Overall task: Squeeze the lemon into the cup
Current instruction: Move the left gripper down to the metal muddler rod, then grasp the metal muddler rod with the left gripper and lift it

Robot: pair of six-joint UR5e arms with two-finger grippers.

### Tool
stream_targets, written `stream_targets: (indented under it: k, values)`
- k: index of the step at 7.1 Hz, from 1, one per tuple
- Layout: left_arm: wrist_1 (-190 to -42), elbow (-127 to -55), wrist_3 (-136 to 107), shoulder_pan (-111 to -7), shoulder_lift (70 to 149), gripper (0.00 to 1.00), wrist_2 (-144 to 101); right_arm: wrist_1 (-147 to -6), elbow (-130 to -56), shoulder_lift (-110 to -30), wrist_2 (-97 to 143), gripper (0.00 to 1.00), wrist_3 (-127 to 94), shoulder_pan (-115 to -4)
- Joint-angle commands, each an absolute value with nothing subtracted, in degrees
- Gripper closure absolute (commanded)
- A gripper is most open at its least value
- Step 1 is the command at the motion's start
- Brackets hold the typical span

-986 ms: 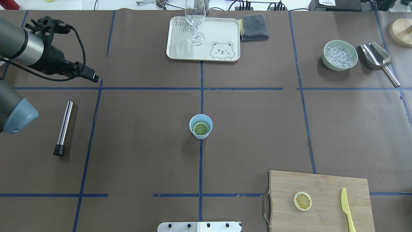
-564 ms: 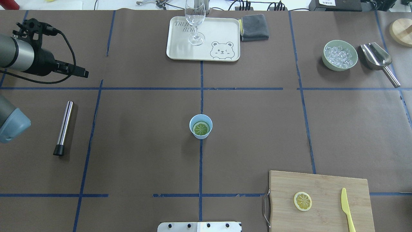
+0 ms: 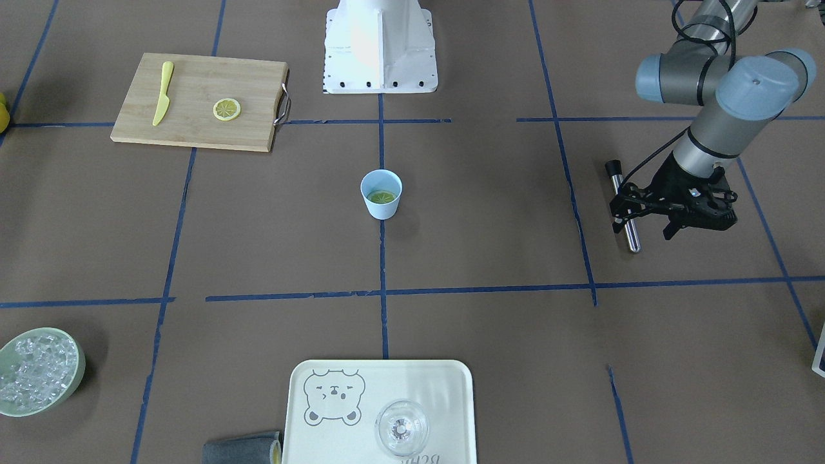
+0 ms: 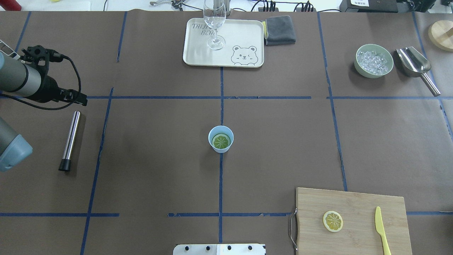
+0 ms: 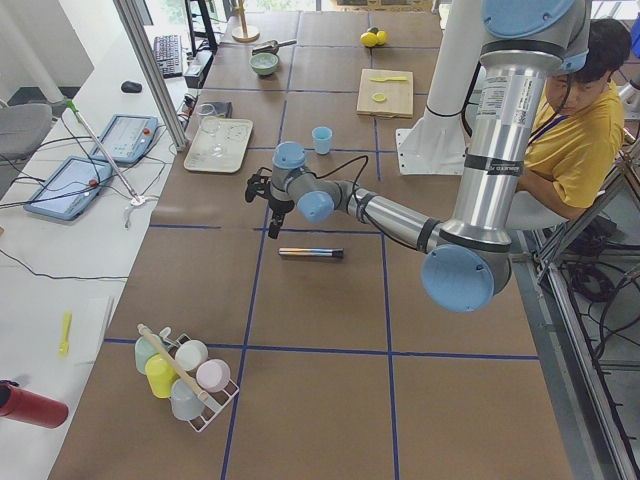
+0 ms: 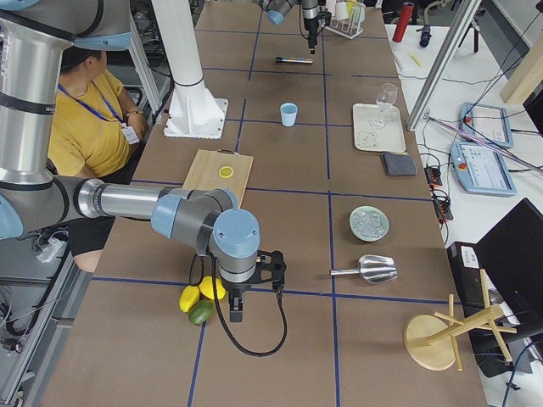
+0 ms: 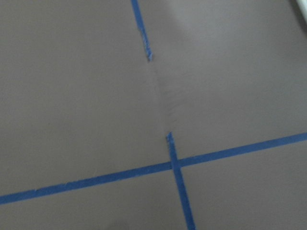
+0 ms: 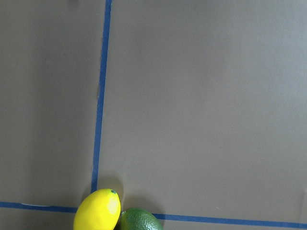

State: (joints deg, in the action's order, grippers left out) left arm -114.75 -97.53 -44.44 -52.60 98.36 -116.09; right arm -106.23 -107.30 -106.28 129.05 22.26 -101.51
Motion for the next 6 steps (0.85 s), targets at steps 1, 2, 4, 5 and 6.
stream_targets:
  k: [1,2,4,5,6]
  values:
    - [-114.3,-94.4,-47.3,-52.2,96.7,0.16,-115.5,-106.2,-107.6,-106.3,129.1,0.00,19.2,-101.5]
    - [-114.4,-94.2,-48.9,-51.9,96.7,0.21,-115.5,-106.2,-107.7,-106.3,129.1,0.00,19.2,-101.5]
    - [-114.6,-94.3,-48.9,-51.2,96.9,0.26,-115.5,-104.7,-107.3,-106.4,129.0,0.00,19.2,-101.5]
    - [-114.6,-94.0,-48.9,-50.6,97.3,0.26,-115.6,-104.5,-107.2,-106.5,129.0,0.00,19.3,-101.5]
    - [-114.7,-93.8,-48.6,-50.1,97.4,0.26,-115.5,-104.5,-107.2,-106.7,129.0,0.00,19.3,-101.5]
